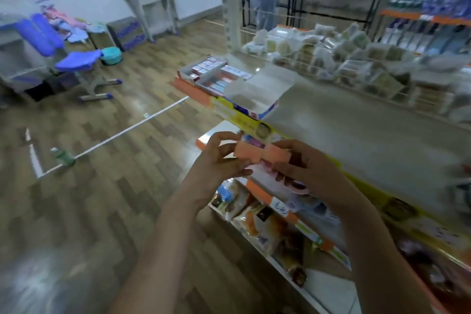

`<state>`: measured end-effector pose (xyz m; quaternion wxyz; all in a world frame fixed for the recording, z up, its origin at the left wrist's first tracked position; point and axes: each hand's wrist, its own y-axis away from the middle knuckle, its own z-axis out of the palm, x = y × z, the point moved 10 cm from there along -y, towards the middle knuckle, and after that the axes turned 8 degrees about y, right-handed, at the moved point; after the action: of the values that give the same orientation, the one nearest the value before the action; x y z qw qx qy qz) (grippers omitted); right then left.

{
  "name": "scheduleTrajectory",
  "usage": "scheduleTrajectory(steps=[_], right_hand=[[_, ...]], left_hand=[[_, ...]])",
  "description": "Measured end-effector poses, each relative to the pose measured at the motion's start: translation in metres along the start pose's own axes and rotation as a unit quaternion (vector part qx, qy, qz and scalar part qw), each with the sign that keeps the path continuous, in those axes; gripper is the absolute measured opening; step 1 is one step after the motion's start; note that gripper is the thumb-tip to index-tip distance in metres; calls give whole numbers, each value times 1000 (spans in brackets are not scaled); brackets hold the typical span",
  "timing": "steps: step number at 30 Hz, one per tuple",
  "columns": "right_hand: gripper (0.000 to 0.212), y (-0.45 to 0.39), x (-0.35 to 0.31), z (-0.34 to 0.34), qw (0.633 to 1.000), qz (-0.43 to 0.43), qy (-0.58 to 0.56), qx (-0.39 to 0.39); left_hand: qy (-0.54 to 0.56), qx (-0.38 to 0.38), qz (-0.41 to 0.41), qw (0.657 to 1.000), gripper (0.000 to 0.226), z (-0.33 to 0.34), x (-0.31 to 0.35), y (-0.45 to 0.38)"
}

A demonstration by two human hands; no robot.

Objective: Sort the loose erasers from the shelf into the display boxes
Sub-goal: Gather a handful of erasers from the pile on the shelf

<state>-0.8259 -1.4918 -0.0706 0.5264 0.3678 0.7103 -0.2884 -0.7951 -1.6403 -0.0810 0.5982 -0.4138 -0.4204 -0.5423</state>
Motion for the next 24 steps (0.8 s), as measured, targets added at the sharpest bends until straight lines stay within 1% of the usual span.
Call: scheduleTrajectory(steps=[3,6,9,12,14,16,18,21,24], right_hand=[[32,-33,-7,21,1000,-10,-3,-7],[34,-69,-10,31,1000,-29,-1,5],[29,-109,-12,34,999,-52,-3,16],[25,-156,-13,34,997,-64,22,27],[23,-186,-16,33,996,-69,39,30],[25,-216,-21,28,995,-72,48,38],[29,-243,-22,20,993,-70,84,50],[34,-281,-20,10,989,-45,122,72],[28,-306,-15,1,977,-25,186,101]], left_hand=[[57,29,-9,998,33,-37,2,-12],[91,23,-24,995,28,-63,7,-31],[87,-10,-41,995,34,-85,11,-60],[65,-11,-49,997,37,-109,16,-99],[36,-34,-48,998,34,-120,24,-127],[-24,-51,-45,997,38,-129,32,-158],[-95,-32,-32,994,39,-144,38,-190],[-171,10,-5,985,35,-164,45,-235],[-254,11,5,967,33,-177,47,-270]])
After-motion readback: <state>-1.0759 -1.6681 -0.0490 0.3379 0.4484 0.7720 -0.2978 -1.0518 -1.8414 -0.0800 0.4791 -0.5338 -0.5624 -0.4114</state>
